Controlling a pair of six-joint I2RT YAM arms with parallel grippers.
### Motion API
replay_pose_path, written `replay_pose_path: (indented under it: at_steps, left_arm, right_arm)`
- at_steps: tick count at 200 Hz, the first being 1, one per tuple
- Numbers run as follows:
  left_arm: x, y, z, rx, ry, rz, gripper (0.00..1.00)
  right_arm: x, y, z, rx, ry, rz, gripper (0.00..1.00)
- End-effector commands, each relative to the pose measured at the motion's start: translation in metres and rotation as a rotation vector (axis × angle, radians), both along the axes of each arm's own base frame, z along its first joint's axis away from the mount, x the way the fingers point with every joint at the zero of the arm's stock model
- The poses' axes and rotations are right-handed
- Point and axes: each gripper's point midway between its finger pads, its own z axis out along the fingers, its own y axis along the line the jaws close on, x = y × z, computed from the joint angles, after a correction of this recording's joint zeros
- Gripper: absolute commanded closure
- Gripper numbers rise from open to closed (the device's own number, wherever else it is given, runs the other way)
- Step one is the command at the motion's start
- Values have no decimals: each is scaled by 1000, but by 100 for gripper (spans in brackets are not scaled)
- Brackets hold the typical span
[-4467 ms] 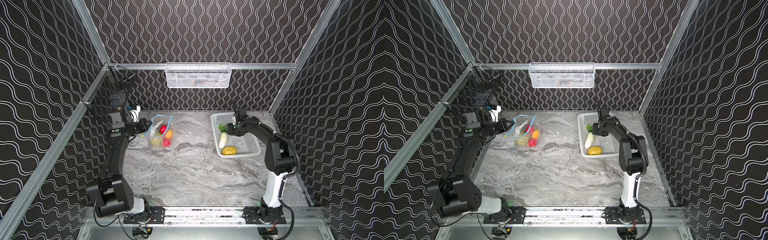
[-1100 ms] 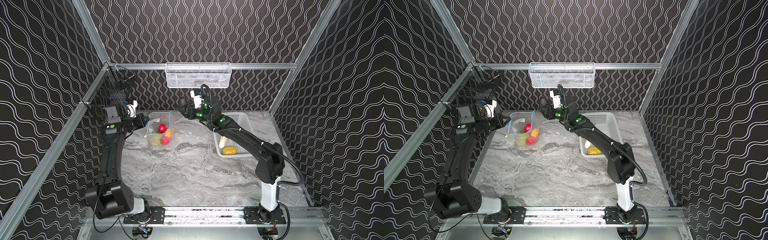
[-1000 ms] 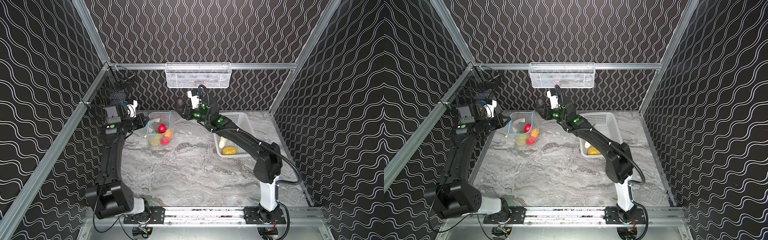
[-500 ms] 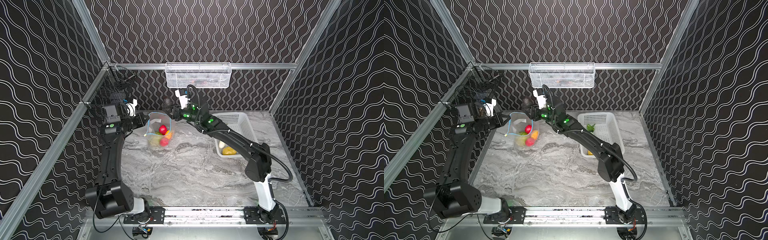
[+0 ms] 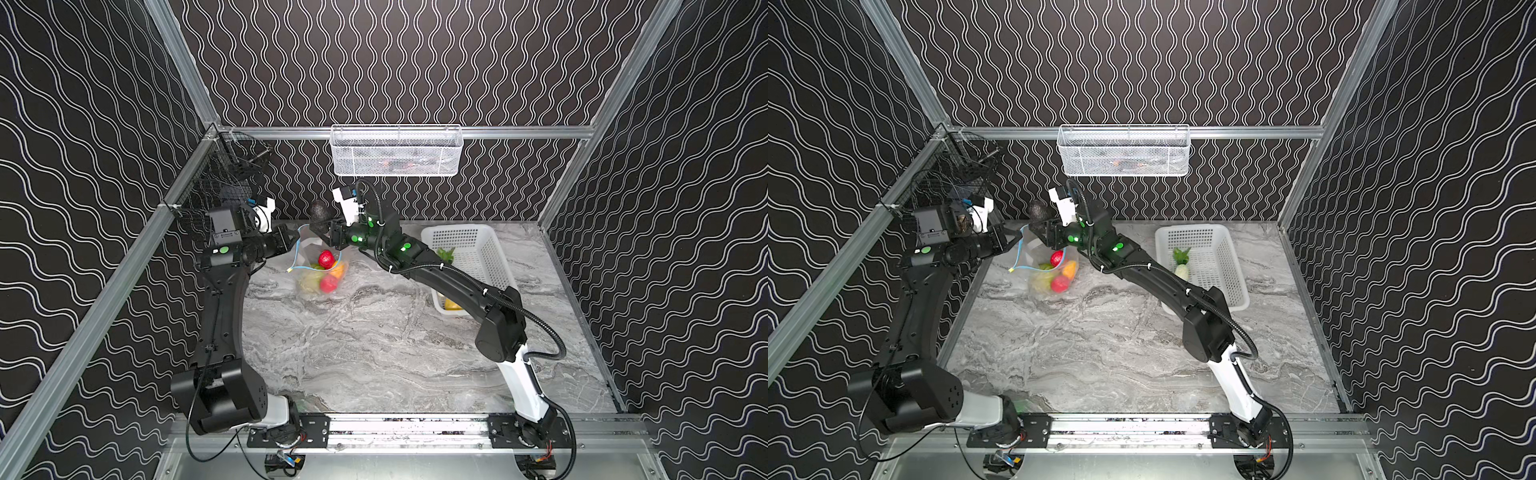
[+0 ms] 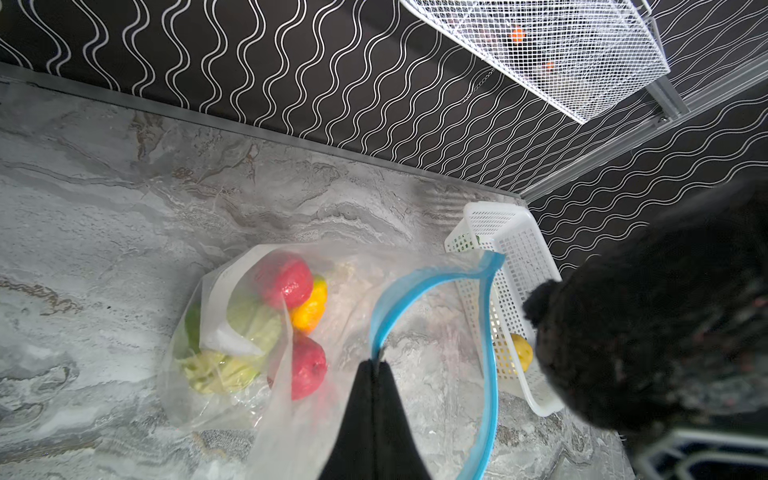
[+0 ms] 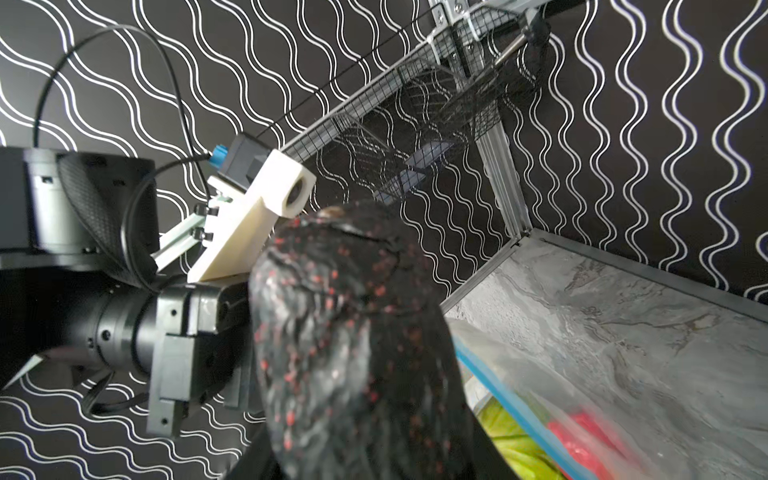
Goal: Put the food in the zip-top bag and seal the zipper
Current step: 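Carry the dark eggplant over the bag mouth held by the left gripper, then lower the eggplant into the bag and open the right gripper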
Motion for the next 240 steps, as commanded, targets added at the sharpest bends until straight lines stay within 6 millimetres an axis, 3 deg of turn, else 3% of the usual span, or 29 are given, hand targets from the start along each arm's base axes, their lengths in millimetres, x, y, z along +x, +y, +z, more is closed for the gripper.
replay_pose_path:
  at_steps: [1, 78, 205, 240]
  left_arm:
    - [2, 0, 6, -10, -21, -4, 100]
    - [2, -1, 7, -16, -18, -3, 100]
    - [-4, -6, 26, -29, -55, -19, 100]
    - [-5, -5, 28, -21, -57, -12, 100]
  right_arm:
    - [-2, 5, 6, 29, -36, 15, 79]
    - [-14, 18, -5, 22, -69, 57, 76]
    - [-18, 24, -17, -27, -105, 28, 72]
    - [-19, 23, -19, -48, -116, 21, 59]
